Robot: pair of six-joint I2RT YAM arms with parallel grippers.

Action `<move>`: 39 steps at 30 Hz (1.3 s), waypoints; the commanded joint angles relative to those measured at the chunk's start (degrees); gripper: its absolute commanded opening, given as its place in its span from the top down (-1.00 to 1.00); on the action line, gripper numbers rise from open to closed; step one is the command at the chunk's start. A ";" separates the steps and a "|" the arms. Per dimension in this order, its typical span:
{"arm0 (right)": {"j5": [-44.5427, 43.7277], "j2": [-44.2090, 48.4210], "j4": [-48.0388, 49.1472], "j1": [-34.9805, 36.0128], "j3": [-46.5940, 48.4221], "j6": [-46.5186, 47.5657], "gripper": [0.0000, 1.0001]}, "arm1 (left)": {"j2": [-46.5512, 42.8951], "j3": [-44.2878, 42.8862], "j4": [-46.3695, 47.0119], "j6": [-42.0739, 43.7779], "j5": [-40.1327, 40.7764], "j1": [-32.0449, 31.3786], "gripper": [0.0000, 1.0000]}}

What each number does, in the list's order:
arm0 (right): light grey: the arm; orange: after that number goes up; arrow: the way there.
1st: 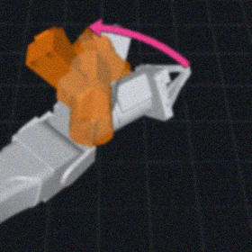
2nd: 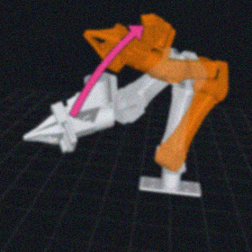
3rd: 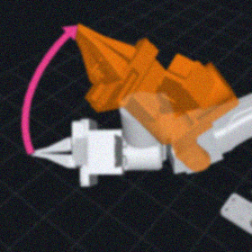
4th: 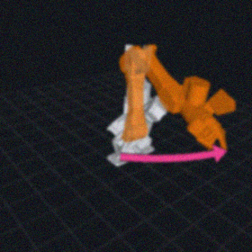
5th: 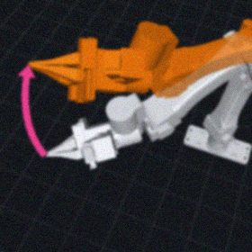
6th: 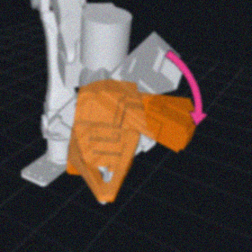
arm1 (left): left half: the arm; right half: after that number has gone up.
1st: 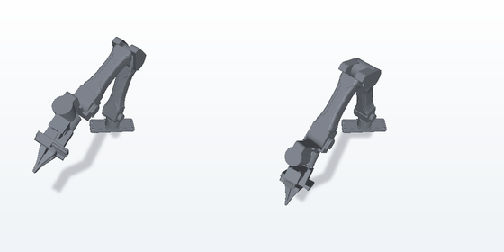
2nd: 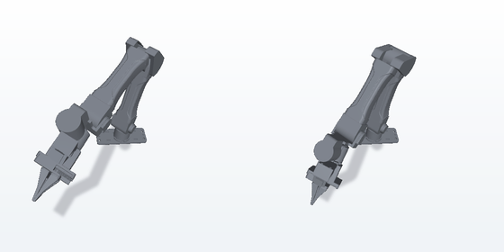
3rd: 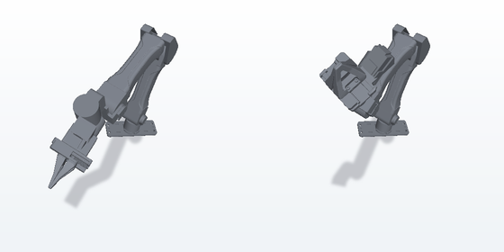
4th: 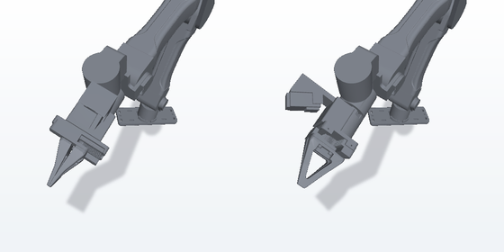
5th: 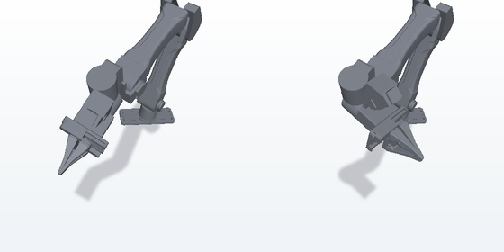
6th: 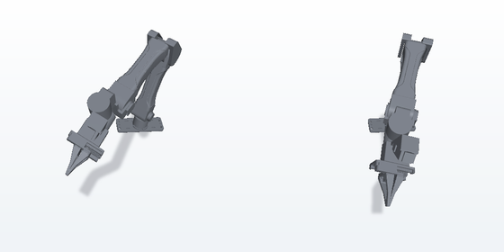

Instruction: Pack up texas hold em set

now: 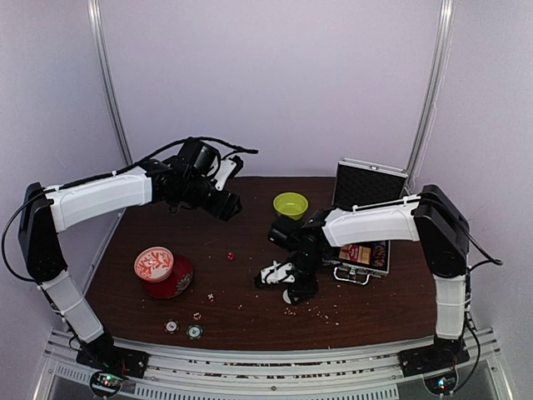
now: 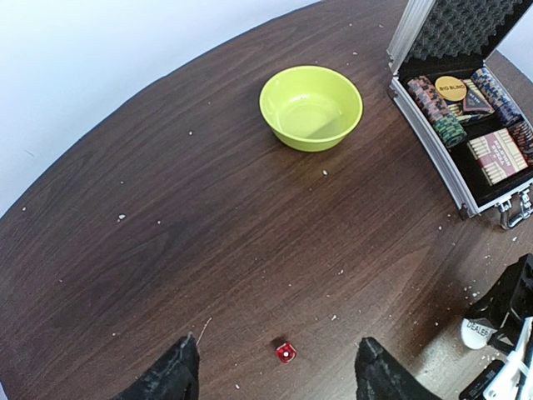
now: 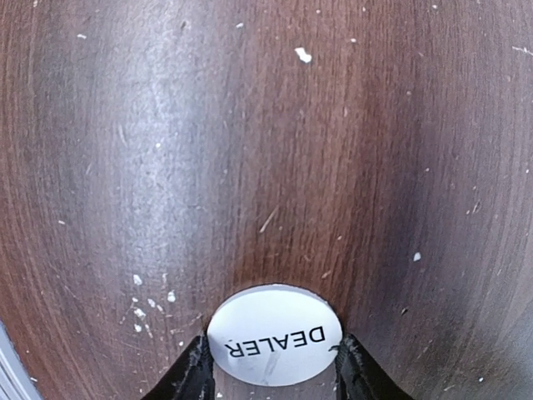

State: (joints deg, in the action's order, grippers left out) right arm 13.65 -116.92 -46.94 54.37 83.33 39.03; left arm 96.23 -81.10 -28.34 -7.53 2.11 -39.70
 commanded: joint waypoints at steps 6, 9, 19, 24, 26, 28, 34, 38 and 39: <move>2.33 8.74 -4.39 -4.36 -0.34 -0.81 0.09 | 0.76 -0.51 0.94 0.19 -0.66 -0.05 -0.31; 2.40 10.64 -4.47 -6.01 -1.49 -1.07 0.09 | 0.94 -0.64 0.84 0.17 -0.60 -0.05 -0.31; 0.72 11.36 -0.93 -12.02 0.42 -5.18 -0.21 | 1.51 -0.81 0.72 0.02 -0.75 0.04 -0.31; -0.75 3.55 -1.32 -13.38 8.08 -8.61 -0.37 | 1.13 -0.73 0.74 -0.14 0.18 -0.01 -0.31; -0.44 -0.54 -3.23 -13.43 12.68 -9.76 -0.40 | 0.85 -0.65 0.72 -0.17 0.83 -0.01 -0.31; 0.14 -3.94 -3.78 -13.68 15.83 -11.19 -0.43 | 0.56 -0.56 0.73 -0.20 1.34 -0.02 -0.31; 1.55 -10.02 -3.12 -14.93 21.03 -14.69 -0.43 | -0.16 -0.46 0.83 -0.34 2.11 0.04 -0.31; 1.75 -11.55 -2.42 -15.08 21.04 -15.03 -0.43 | -0.45 -0.46 0.82 -0.23 2.02 0.05 -0.31; 1.55 -11.83 -2.35 -15.08 21.00 -15.14 -0.43 | -0.45 -0.46 0.82 -0.25 1.94 0.06 -0.31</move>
State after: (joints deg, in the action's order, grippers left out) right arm 14.76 -127.90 -49.43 39.72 102.65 25.63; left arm 97.19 -81.10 -28.53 -7.53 3.68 -39.70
